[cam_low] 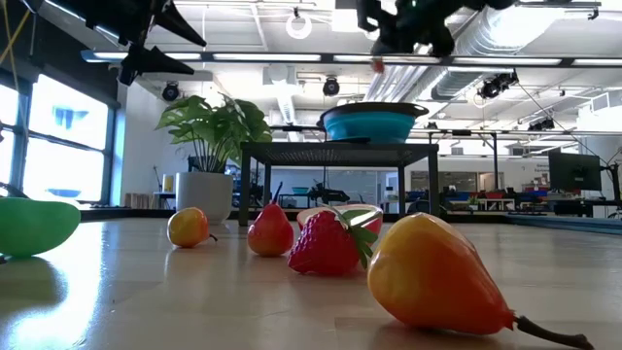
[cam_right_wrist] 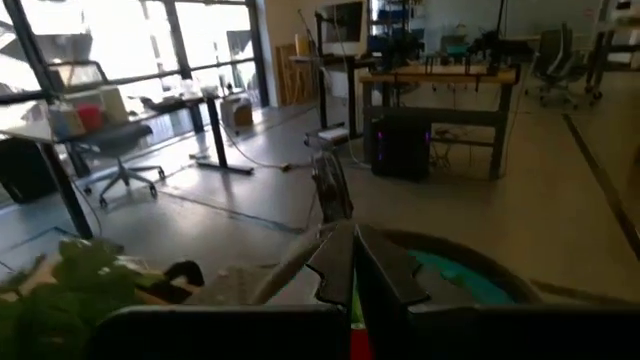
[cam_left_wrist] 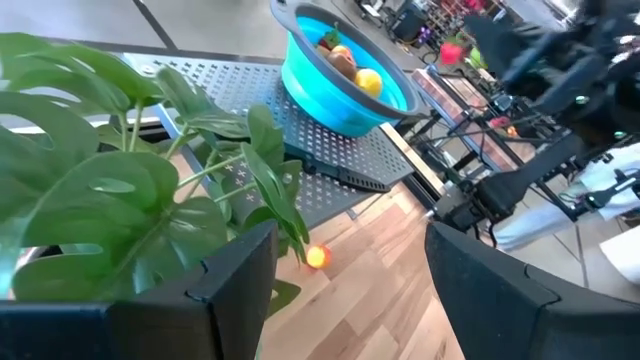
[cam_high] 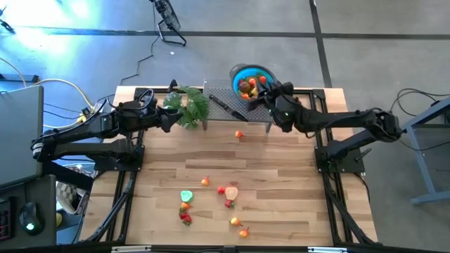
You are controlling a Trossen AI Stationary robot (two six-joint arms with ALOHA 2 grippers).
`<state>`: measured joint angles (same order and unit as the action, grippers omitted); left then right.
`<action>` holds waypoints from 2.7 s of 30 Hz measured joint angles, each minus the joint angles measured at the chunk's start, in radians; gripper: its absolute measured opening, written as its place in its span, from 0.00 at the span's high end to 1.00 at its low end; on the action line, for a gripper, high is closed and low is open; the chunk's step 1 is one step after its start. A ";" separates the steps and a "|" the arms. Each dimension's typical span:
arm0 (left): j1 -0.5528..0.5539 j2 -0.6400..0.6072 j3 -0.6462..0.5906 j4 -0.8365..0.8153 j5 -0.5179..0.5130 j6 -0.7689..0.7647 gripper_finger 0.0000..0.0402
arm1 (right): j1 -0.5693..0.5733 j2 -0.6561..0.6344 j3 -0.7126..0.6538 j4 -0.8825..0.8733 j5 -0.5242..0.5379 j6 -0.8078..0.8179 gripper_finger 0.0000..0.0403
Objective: Pick & Place Fruit
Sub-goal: Put the red strawberry in the blue bowl on the shelf, then put the red apple in the blue bowl on the shelf
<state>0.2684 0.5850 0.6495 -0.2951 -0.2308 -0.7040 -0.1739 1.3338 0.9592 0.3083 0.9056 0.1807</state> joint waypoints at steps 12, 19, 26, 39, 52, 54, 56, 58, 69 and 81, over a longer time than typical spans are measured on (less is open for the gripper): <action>0.000 0.000 0.000 0.000 -0.036 0.000 0.38 | -0.152 0.000 0.000 -0.287 -0.107 0.214 0.99; 0.000 0.000 0.000 0.000 -0.041 0.000 0.38 | -0.202 0.003 0.000 -0.306 -0.129 0.208 0.99; 0.000 0.000 0.000 0.000 -0.042 0.000 0.38 | -0.261 0.049 0.000 -0.299 -0.175 0.192 0.99; 0.000 0.000 0.000 -0.001 -0.041 0.000 0.38 | -0.287 0.087 0.000 -0.289 -0.182 0.190 0.99; 0.000 0.000 0.000 -0.006 -0.041 0.000 0.38 | -0.252 0.087 0.000 -0.282 -0.181 0.182 0.76; 0.000 0.000 0.000 -0.014 -0.041 0.000 0.38 | -0.237 0.086 0.000 -0.253 -0.181 0.181 0.74; 0.000 0.000 0.000 -0.025 -0.042 0.000 0.38 | -0.218 0.078 0.000 -0.228 -0.181 0.181 0.74; 0.000 0.000 0.000 -0.029 -0.041 0.000 0.38 | -0.193 0.068 0.000 -0.198 -0.180 0.176 0.74; 0.000 0.000 0.000 -0.031 -0.041 0.000 0.38 | -0.049 -0.053 0.000 -0.132 -0.181 0.026 0.79; 0.000 0.000 0.000 -0.031 -0.039 -0.001 0.38 | 0.131 -0.125 0.000 -0.135 -0.206 0.024 0.80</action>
<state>0.2680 0.5854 0.6495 -0.3256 -0.2702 -0.7050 -0.0427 1.2087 0.9592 0.1736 0.6996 0.2043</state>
